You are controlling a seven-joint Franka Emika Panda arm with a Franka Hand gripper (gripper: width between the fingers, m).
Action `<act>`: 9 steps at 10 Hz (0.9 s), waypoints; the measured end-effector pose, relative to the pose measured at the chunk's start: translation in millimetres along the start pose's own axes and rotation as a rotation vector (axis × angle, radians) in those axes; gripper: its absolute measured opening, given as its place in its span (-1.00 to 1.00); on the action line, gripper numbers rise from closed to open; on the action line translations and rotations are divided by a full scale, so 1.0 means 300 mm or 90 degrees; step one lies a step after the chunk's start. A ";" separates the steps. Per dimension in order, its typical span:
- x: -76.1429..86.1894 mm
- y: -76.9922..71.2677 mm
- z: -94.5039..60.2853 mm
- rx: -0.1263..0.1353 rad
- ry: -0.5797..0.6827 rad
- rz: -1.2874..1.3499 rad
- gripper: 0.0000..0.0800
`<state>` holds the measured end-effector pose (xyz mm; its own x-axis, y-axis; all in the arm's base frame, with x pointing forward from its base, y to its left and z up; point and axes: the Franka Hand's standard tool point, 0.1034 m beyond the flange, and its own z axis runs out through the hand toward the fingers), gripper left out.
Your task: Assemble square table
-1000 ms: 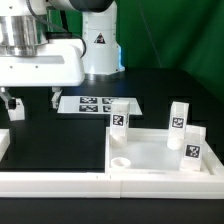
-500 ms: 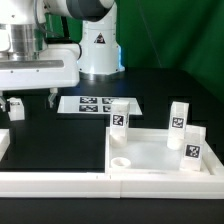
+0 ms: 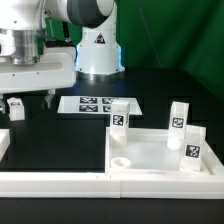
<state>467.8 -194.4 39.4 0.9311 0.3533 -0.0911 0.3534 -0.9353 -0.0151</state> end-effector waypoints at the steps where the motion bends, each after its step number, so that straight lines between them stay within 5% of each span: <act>1: -0.017 0.016 0.005 0.004 -0.057 -0.007 0.62; 4: -0.018 0.001 0.011 -0.017 -0.190 -0.018 0.62; 8: -0.027 -0.027 0.032 0.018 -0.326 -0.019 0.62; 9: -0.066 -0.010 0.032 0.029 -0.370 -0.027 0.62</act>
Offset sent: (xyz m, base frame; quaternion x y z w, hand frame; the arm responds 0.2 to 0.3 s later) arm -0.0126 0.0012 0.0096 -0.0974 -0.1966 0.0036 0.9756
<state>447.3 -198.8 31.8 0.7094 0.3345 -0.6203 0.3729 -0.9250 -0.0724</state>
